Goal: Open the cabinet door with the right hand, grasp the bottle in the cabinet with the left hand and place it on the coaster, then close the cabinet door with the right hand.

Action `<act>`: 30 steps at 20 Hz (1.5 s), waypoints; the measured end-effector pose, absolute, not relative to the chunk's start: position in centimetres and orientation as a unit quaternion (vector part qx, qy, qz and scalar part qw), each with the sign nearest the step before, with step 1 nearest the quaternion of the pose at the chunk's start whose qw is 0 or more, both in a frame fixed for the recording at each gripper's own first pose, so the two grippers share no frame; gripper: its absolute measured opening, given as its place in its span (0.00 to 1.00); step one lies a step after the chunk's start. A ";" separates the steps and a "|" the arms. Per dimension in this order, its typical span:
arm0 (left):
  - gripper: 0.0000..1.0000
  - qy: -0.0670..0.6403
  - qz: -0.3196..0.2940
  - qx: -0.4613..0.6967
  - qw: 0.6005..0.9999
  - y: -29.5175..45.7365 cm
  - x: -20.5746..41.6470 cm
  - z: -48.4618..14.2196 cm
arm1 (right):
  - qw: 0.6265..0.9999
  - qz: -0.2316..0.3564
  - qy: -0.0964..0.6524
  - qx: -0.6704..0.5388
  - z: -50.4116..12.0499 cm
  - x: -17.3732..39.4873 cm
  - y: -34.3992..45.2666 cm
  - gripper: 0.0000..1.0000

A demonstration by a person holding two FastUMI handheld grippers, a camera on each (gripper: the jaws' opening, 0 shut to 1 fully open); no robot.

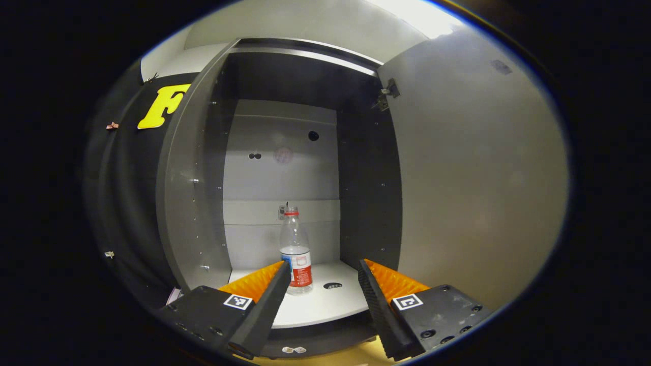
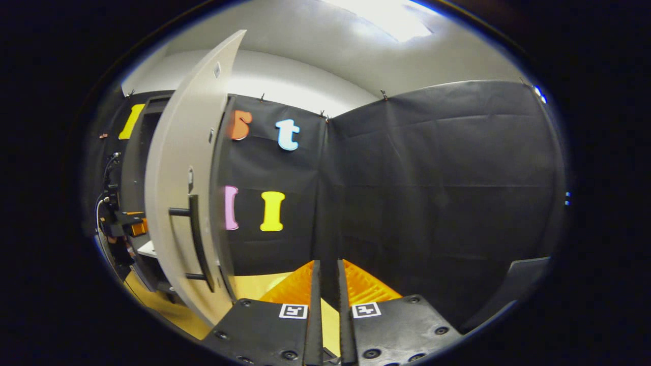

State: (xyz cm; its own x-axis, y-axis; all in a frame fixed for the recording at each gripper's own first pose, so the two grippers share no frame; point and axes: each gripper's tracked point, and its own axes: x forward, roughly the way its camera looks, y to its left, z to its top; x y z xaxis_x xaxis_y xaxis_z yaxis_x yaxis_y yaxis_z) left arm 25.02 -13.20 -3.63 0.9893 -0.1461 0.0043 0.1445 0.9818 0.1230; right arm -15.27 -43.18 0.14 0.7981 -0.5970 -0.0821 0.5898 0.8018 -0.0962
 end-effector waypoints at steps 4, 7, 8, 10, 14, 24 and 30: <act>0.81 -0.004 -0.067 0.041 0.997 -12.7 29.0 -4.3 | 0.934 -0.347 0.071 -0.038 -0.9 -16.3 -45.3 0.80; 0.85 -0.001 -0.036 0.051 0.998 -10.9 32.5 -5.1 | 0.927 -0.363 0.078 -0.039 -1.4 -16.4 -46.4 0.98; 0.85 0.001 -0.030 0.055 0.998 -10.5 33.7 -5.7 | 0.925 -0.370 0.077 -0.041 -1.3 -16.4 -46.7 0.98; 0.86 0.003 -0.024 0.059 0.998 -10.2 35.2 -6.4 | 0.921 -0.381 0.073 -0.038 -1.3 -16.1 -47.5 0.98; 0.86 0.013 -0.015 0.057 0.998 -9.9 38.0 -7.4 | 0.916 -0.394 0.064 -0.031 -1.0 -15.6 -49.1 0.97; 0.87 0.034 -0.004 0.032 0.999 -8.3 42.7 -8.6 | 0.912 -0.397 0.093 -0.047 -2.3 -14.8 -50.2 0.98; 0.87 0.037 0.000 0.053 0.998 -7.4 46.0 -9.6 | 0.915 -0.389 0.101 -0.046 -2.8 -13.8 -50.3 0.98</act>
State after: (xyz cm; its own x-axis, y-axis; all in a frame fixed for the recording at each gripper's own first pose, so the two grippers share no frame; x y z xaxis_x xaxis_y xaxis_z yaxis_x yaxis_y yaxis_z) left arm 45.96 -7.35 -9.58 0.9973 0.0043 -0.0734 0.0035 0.9944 0.1056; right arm -13.81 -50.26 -2.80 0.6771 -0.7207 -0.1489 0.7022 0.6933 -0.1623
